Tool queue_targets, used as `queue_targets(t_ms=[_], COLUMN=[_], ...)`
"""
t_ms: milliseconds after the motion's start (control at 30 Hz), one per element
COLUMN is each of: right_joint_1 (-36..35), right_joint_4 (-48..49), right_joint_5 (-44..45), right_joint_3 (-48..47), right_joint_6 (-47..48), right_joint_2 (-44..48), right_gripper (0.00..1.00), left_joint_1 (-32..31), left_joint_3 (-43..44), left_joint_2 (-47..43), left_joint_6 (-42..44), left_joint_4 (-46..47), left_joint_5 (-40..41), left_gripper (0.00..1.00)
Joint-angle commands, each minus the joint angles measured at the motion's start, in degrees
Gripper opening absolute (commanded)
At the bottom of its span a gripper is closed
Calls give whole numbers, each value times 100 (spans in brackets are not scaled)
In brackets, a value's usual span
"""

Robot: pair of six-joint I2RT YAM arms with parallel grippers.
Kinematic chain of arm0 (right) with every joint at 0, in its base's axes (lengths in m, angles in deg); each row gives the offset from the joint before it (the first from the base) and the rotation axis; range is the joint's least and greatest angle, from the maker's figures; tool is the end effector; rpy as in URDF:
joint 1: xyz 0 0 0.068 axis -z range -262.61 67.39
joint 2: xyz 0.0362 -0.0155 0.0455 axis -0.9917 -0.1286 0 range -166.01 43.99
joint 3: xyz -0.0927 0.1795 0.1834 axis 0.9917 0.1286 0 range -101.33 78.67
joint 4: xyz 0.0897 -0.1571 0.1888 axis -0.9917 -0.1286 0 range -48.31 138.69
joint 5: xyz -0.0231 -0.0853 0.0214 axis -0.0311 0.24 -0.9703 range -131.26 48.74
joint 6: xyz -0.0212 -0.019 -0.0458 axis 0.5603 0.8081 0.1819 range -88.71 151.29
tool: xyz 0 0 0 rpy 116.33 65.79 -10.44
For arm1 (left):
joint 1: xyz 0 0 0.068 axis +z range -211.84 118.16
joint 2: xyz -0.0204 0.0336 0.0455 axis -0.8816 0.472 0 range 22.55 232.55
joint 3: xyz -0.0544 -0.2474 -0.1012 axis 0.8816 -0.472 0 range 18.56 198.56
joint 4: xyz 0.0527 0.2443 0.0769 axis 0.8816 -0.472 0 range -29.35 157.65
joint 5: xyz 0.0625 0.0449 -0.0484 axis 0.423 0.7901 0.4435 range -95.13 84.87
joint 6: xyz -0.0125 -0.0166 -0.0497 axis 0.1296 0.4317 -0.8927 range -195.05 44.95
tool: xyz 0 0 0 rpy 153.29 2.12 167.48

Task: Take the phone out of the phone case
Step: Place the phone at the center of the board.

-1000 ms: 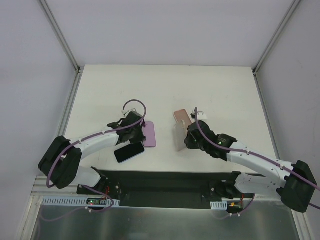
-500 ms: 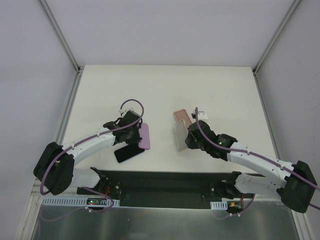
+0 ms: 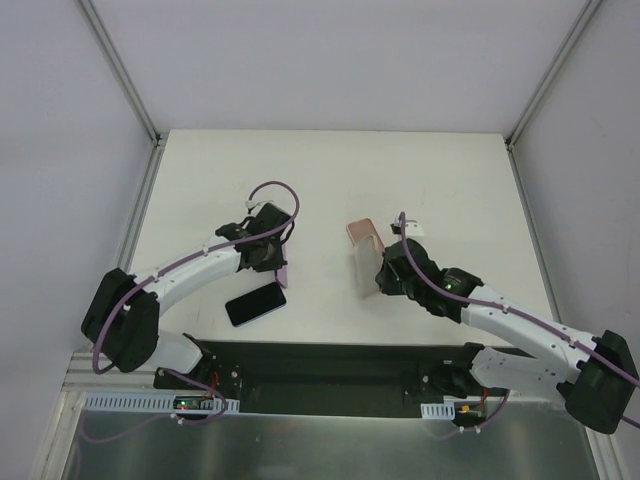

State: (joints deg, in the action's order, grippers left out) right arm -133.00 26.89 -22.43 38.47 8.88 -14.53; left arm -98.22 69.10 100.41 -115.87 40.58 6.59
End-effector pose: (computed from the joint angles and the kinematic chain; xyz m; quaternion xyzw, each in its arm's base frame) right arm 0.1466 0.1590 0.2493 -0.1493 0.8847 0.1275 0.4229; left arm 0.2241 -0.1562 0.2239 -0.0678 0.9452 -0.1137 0.2984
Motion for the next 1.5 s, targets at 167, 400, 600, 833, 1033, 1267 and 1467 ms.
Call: queue_targets(t_ms=[167,400,600,833,1033,1267,1467], right_joint_1=[91,196,346,460,933,2364,3578], right_joint_4=[-140,-307,-386,-386,-342,-123,273], right_joint_5=[174,244,262,139,305,-272,-1222], right_joint_3=[21,118,189,119,-207,-391,-532], right_joint_6=[-9,-35,-17,-8,-219,140,325], right_joint_2=[332,535,640,579,96,-19,-379], right_gripper=[1,1,1,1,1,1,1], left_joint_1=[8,61,658,1054,1440,1713,1748], left_joint_3=[1282,2107,2372,3013,3752,3928,3919], left_joint_2=[1274,1872,2215,3013,3840,4026,4035], left_joint_6=[601,786,1093,1462,1498,1612,1708], left_joint_4=[-97,-105,-53,17,53,44,53], left_joint_5=[269,260,-30,119,-459,-593,-610], left_gripper=[0,0,0,0,0,15,35])
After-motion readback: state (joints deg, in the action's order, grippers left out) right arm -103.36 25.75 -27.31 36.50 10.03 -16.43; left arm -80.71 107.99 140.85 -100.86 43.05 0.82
